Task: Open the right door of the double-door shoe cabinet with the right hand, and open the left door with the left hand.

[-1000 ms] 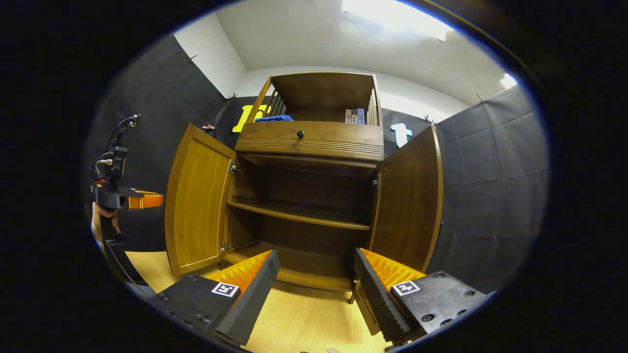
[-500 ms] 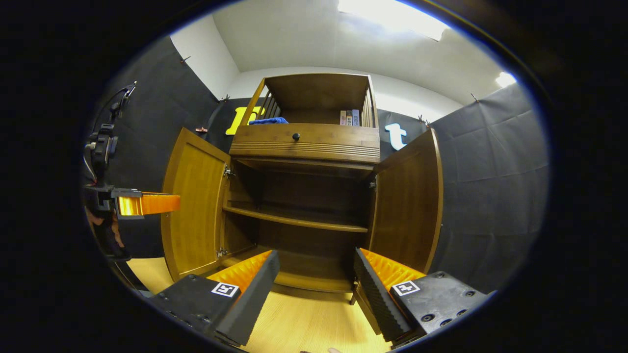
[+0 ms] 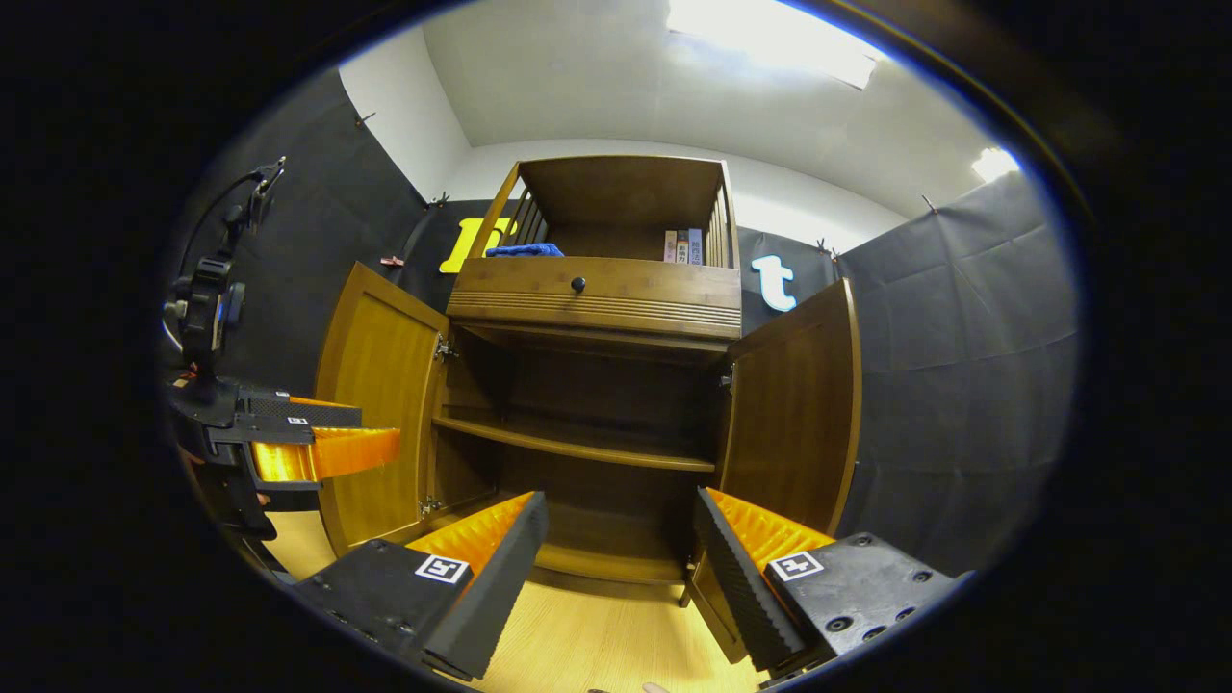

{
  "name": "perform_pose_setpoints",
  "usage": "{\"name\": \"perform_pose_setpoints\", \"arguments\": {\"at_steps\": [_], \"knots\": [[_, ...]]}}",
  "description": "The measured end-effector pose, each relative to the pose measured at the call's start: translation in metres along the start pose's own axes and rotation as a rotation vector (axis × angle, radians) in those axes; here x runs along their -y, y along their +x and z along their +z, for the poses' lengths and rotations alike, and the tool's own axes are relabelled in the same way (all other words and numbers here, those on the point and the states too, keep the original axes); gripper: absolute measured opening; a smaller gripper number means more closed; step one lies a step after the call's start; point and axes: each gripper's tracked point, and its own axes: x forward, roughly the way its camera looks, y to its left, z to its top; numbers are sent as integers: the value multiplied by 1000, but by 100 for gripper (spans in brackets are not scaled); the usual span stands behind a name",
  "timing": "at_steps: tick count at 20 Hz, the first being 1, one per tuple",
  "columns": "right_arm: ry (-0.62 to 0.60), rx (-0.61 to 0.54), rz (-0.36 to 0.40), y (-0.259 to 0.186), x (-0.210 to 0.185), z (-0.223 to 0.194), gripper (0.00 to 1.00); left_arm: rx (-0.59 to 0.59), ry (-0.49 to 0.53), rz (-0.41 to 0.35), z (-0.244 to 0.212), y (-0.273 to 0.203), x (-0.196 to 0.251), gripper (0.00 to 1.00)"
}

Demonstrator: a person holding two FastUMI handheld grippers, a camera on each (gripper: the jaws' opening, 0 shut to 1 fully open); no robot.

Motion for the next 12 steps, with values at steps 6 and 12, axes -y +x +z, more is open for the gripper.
{"name": "perform_pose_setpoints", "arguments": {"at_steps": [6, 12], "knots": [[-1, 7, 8, 4, -3, 4, 97, 14, -8, 19, 3, 3, -5, 98], [-5, 7, 11, 7, 0, 3, 97, 26, -7, 23, 9, 6, -12, 96]]}}
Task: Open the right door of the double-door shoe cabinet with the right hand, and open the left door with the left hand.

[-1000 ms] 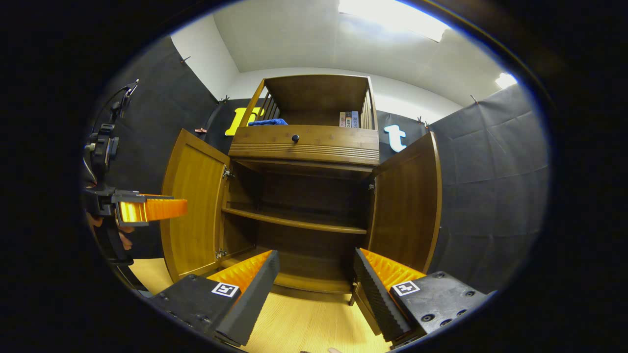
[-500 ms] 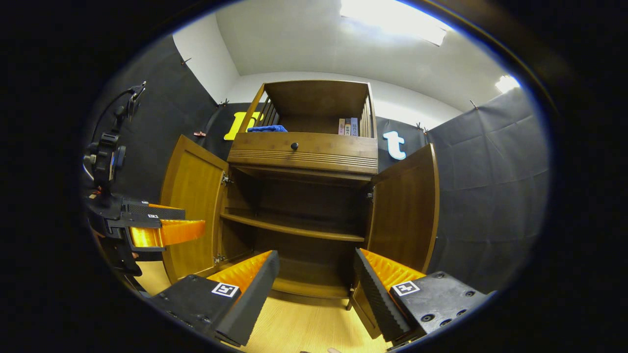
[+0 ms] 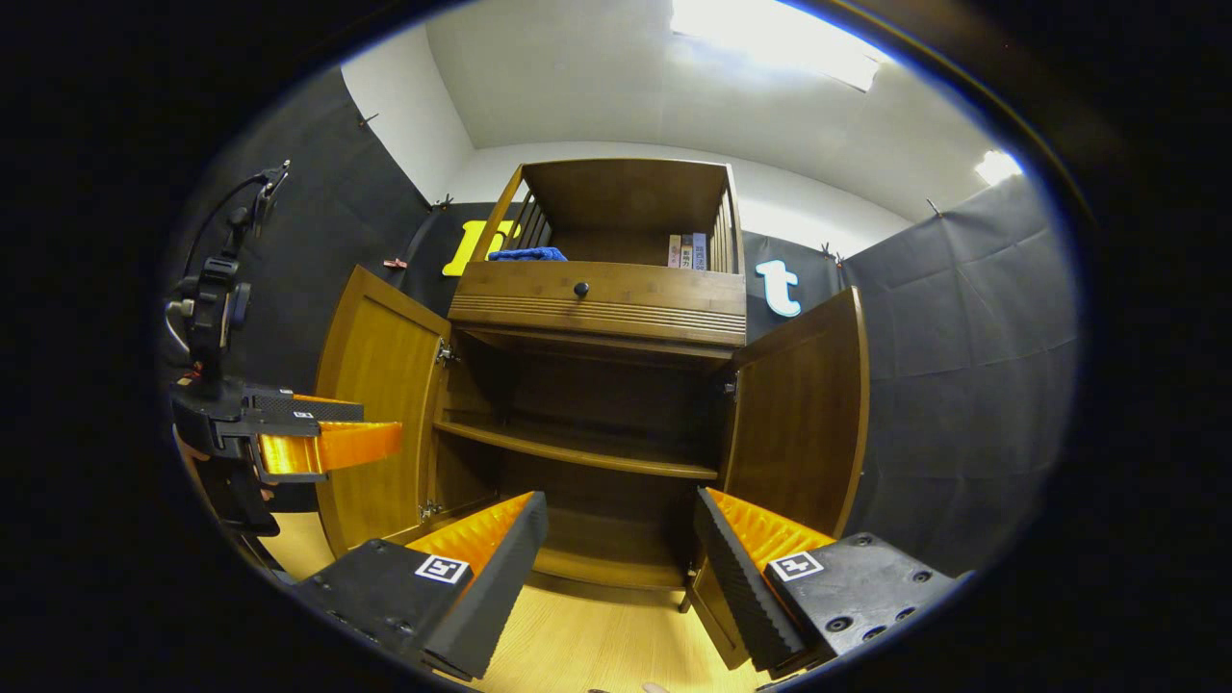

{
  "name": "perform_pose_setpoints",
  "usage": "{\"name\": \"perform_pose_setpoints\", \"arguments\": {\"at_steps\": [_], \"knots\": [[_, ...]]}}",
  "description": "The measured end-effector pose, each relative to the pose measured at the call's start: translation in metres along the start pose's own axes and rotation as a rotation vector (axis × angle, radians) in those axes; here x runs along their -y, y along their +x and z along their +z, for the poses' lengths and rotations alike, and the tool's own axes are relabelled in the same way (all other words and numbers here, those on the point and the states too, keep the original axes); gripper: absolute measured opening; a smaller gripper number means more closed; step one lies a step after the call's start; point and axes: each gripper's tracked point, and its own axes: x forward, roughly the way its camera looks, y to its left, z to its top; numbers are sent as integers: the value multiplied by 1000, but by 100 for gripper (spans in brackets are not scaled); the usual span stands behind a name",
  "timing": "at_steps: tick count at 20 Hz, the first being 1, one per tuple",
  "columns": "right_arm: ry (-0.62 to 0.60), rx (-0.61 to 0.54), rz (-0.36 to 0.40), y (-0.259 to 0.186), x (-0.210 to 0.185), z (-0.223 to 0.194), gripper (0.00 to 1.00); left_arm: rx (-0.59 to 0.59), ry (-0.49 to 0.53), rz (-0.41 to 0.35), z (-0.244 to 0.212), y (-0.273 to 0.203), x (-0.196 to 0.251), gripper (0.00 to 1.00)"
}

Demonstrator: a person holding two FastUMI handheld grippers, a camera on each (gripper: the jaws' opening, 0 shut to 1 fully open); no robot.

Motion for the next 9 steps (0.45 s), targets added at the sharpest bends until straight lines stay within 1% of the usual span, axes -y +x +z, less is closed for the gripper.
{"name": "perform_pose_setpoints", "arguments": {"at_steps": [1, 2, 3, 5, 9], "knots": [[2, 1, 1, 0, -1, 0, 97, -2, 4, -3, -1, 1, 1, 98], [3, 2, 2, 0, 0, 1, 97, 0, 8, -5, 0, 2, 1, 96], [5, 4, 0, 0, 1, 1, 97, 2, 11, -6, 0, 3, 1, 98], [5, 10, -5, -1, 4, 3, 97, -1, 12, -9, -2, 5, 2, 96], [5, 6, -5, -2, 6, 3, 97, 2, 11, -9, 0, 5, 4, 96]]}}
